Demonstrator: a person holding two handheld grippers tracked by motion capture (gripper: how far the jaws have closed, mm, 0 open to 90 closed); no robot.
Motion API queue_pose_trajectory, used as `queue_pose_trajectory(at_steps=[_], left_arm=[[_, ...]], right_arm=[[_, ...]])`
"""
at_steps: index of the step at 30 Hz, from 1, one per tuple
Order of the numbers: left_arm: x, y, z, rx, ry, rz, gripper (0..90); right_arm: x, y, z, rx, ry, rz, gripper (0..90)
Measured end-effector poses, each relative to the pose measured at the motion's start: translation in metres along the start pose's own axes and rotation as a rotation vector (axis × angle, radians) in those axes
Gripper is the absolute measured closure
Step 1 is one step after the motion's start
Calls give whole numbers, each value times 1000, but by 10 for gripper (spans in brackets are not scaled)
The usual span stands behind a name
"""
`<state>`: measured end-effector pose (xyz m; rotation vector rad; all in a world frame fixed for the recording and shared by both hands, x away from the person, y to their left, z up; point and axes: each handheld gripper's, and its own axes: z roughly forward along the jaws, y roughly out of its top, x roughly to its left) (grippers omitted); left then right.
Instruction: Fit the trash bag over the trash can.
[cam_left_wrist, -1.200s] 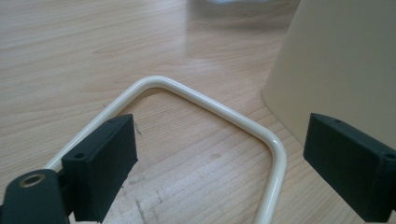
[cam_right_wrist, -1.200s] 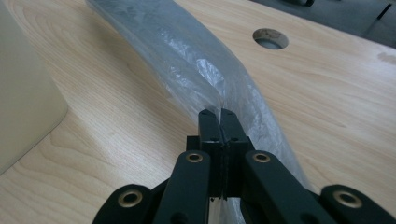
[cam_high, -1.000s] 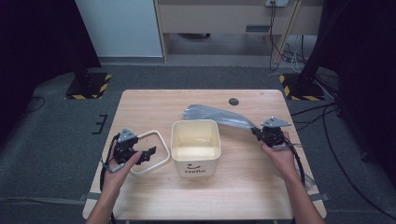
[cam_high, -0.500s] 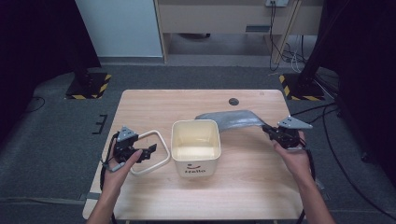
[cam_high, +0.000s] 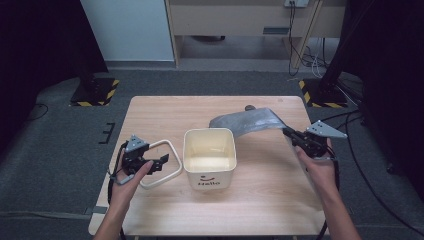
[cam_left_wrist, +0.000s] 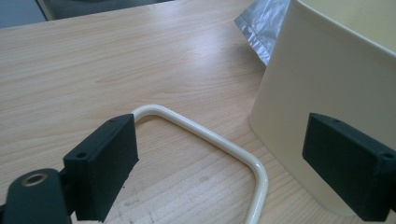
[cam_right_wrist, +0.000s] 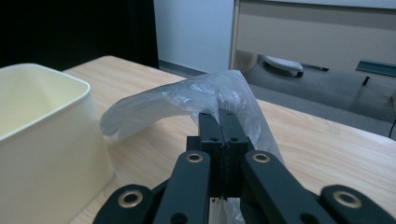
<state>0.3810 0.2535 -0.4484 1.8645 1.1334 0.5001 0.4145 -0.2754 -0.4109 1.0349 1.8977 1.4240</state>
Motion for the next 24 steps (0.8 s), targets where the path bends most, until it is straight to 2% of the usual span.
queue_pose_trajectory(at_steps=[2, 4, 6, 14, 19, 24], left_arm=[[1, 0, -2, -15, -26, -27, 98], [-2, 1, -3, -7, 10, 4, 98], [-3, 2, -3, -6, -5, 3, 99], [-3, 2, 0, 16, 3, 27, 98], [-3, 0, 2, 18, 0, 17, 98], [-3, -1, 2, 19, -2, 15, 98]], right_arm=[[-1, 1, -2, -7, -2, 11, 900], [-2, 3, -5, -12, -6, 6, 900], [-3, 5, -8, -25, -6, 10, 900], [-3, 16, -21, -69, -5, 11, 900], [-3, 28, -26, -96, -1, 5, 900], [-4, 38, -31, -130, 5, 20, 900]])
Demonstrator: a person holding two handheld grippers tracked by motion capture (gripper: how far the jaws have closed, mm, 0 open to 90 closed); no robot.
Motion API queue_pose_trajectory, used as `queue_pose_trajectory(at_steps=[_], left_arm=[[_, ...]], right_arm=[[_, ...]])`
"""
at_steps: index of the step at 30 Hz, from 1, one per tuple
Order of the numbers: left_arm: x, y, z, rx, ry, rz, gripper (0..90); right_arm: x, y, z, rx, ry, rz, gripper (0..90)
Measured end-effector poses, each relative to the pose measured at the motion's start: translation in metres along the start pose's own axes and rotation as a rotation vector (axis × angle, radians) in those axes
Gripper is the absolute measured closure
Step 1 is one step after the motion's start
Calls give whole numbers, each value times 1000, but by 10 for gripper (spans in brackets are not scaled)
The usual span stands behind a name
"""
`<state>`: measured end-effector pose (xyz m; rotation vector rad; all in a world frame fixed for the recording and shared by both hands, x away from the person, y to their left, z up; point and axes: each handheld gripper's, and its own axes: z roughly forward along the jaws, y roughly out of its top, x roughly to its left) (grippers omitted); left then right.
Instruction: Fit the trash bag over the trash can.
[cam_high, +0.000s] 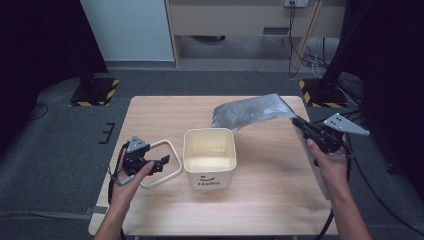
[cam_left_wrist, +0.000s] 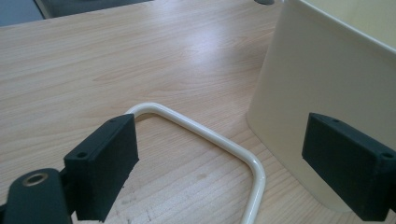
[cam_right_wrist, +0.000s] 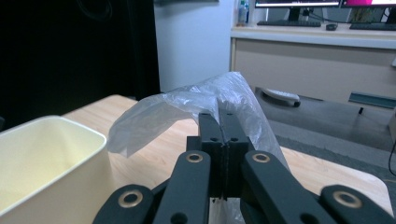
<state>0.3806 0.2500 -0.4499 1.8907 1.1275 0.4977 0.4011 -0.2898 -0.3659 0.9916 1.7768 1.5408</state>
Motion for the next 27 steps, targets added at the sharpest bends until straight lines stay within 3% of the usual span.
queue_pose_trajectory(at_steps=[5, 20, 27], left_arm=[[1, 0, 1, 1, 2, -3, 98], [2, -1, 3, 8, 4, -2, 99], [1, 1, 0, 1, 6, 2, 99]], right_arm=[[0, 9, -6, -41, 9, 22, 900], [6, 30, -21, -111, 51, 23, 900], [12, 29, -29, -97, 88, -8, 900]])
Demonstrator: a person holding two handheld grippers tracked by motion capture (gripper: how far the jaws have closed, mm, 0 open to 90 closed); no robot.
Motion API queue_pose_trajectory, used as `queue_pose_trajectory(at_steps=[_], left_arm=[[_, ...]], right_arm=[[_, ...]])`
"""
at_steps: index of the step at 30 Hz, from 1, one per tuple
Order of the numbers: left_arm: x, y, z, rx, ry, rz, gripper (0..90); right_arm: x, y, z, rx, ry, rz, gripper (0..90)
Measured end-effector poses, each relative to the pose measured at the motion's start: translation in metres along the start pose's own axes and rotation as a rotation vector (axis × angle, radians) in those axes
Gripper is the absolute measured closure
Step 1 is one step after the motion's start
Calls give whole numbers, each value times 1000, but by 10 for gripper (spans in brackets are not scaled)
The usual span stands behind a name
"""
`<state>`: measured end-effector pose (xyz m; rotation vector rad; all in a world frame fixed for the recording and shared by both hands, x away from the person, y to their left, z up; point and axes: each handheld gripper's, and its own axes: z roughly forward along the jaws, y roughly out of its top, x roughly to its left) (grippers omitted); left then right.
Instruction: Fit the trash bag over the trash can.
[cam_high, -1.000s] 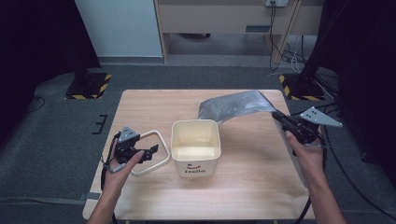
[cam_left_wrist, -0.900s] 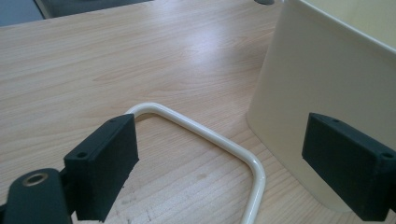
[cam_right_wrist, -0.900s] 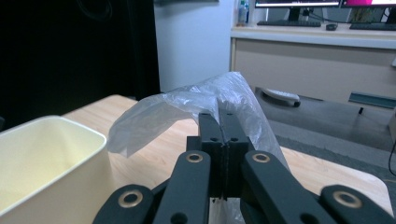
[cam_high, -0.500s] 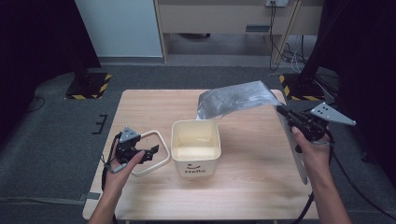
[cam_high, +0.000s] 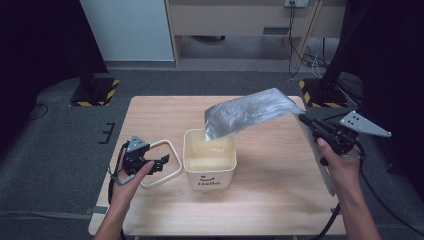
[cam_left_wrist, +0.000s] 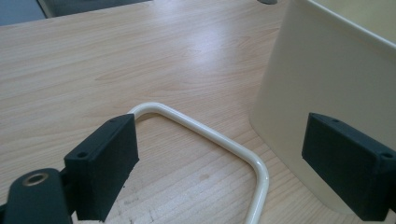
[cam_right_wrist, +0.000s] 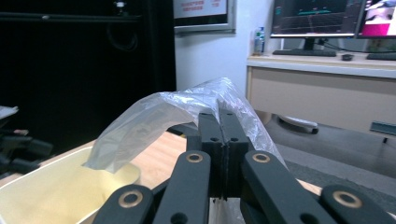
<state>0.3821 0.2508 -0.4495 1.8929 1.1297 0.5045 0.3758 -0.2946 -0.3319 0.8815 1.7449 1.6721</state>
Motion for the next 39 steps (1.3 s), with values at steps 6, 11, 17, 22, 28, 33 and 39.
queue_pose_trajectory(at_steps=[6, 11, 17, 22, 28, 33, 39], left_arm=[[-2, 3, -1, -8, 0, -1, 99], [-3, 6, -2, -17, 5, -1, 99], [-6, 11, -3, -20, 3, 7, 100], [-8, 15, -3, -19, 3, 18, 99], [-11, 21, -6, -31, 2, 20, 99], [-16, 29, -11, -53, -3, 20, 98], [-22, 39, -15, -68, -8, 33, 96]], right_arm=[[11, -6, -6, 30, 63, -36, 900], [19, -8, -9, 65, 95, -66, 900], [25, -12, -4, 102, 129, -97, 900], [28, -13, -3, 121, 142, -110, 900], [39, -14, 14, 162, 164, -134, 900], [50, -14, 33, 210, 192, -161, 900], [63, -12, 50, 254, 223, -199, 900]])
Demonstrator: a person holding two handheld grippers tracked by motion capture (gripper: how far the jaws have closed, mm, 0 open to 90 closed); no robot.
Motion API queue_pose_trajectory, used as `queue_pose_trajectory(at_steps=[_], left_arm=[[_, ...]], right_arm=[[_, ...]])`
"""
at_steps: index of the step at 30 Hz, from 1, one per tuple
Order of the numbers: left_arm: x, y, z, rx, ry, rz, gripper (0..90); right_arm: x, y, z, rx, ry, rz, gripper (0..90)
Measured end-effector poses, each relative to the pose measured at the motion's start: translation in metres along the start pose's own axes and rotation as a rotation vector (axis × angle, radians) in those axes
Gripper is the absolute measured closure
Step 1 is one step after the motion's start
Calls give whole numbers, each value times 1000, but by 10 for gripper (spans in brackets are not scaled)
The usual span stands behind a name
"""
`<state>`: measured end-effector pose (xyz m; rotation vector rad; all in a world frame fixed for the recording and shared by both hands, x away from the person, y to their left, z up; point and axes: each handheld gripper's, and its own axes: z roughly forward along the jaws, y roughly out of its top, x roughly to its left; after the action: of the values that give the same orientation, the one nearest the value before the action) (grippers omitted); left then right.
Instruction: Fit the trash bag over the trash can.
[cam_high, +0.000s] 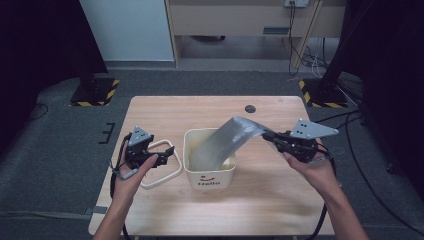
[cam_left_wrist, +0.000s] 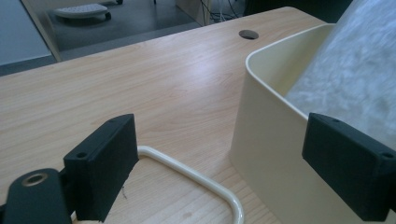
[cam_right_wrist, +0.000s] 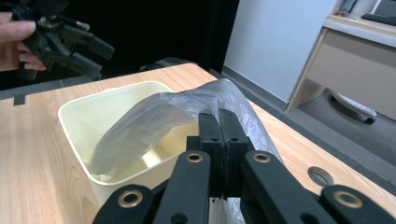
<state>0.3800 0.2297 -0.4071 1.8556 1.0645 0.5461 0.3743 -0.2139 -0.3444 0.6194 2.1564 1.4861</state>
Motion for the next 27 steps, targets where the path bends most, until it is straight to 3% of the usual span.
queue_pose_trajectory(at_steps=[17, 27], left_arm=[[-12, 16, 3, -2, -16, 44, 98], [-12, 18, 4, -10, -16, 34, 98]], right_arm=[[11, 6, 22, 44, 43, -35, 900], [12, 5, 27, 64, 47, -41, 900]])
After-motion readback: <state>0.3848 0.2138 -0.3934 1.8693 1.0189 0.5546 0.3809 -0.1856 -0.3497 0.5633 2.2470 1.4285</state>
